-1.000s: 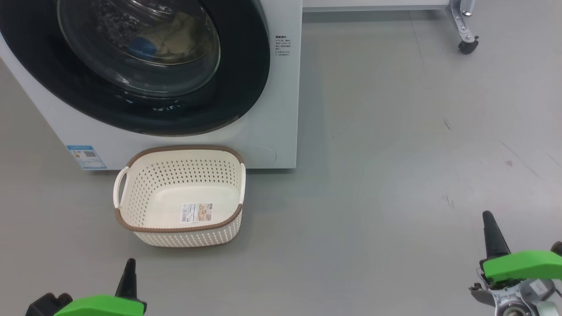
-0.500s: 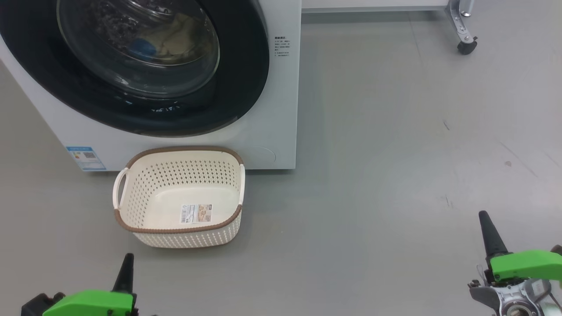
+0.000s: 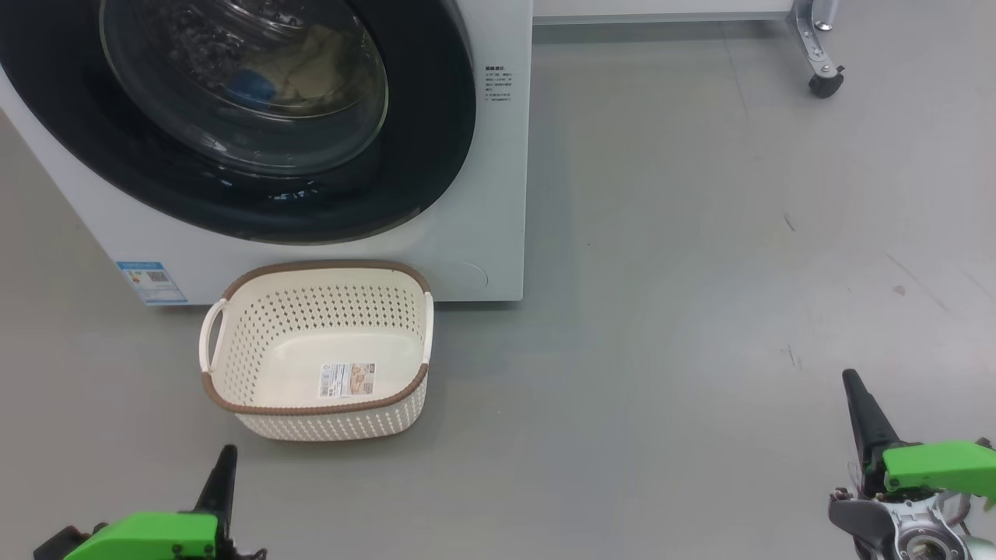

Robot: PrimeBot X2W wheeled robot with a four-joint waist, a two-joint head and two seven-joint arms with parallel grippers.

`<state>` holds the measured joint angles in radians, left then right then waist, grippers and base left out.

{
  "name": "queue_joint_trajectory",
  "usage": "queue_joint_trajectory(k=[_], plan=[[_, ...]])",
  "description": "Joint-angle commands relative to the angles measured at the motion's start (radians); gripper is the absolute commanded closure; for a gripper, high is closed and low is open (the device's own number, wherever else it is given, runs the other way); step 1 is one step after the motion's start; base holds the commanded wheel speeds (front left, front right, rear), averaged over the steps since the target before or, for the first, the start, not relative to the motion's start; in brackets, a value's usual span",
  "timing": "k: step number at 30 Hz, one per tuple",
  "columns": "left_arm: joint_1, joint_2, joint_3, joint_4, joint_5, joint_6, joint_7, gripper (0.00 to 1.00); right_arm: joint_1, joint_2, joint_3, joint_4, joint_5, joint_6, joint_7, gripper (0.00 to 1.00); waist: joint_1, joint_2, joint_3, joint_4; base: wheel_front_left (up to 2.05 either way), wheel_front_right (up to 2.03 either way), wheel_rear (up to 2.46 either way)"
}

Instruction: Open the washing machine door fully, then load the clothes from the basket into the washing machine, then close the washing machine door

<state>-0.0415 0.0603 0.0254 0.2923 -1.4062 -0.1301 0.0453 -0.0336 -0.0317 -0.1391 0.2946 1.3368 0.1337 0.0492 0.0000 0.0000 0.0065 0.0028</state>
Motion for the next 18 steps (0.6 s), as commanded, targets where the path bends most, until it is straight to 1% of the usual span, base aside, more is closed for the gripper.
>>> queue_joint_trajectory(k=[1, 18], plan=[[-0.053, 0.006, 0.037, -0.037, -0.028, -0.001, 0.008, 1.00, -0.064, -0.017, 0.019, -0.040, 0.036, -0.002, 0.009, 1.00, 0.0000, 0.0000, 0.000, 0.000, 0.00, 0.00, 0.00], [-0.065, -0.003, 0.077, -0.046, -0.195, -0.001, 0.058, 1.00, -0.074, -0.018, 0.025, -0.049, 0.253, -0.003, 0.060, 1.00, 0.0000, 0.0000, -0.003, -0.003, 0.00, 0.00, 0.00]])
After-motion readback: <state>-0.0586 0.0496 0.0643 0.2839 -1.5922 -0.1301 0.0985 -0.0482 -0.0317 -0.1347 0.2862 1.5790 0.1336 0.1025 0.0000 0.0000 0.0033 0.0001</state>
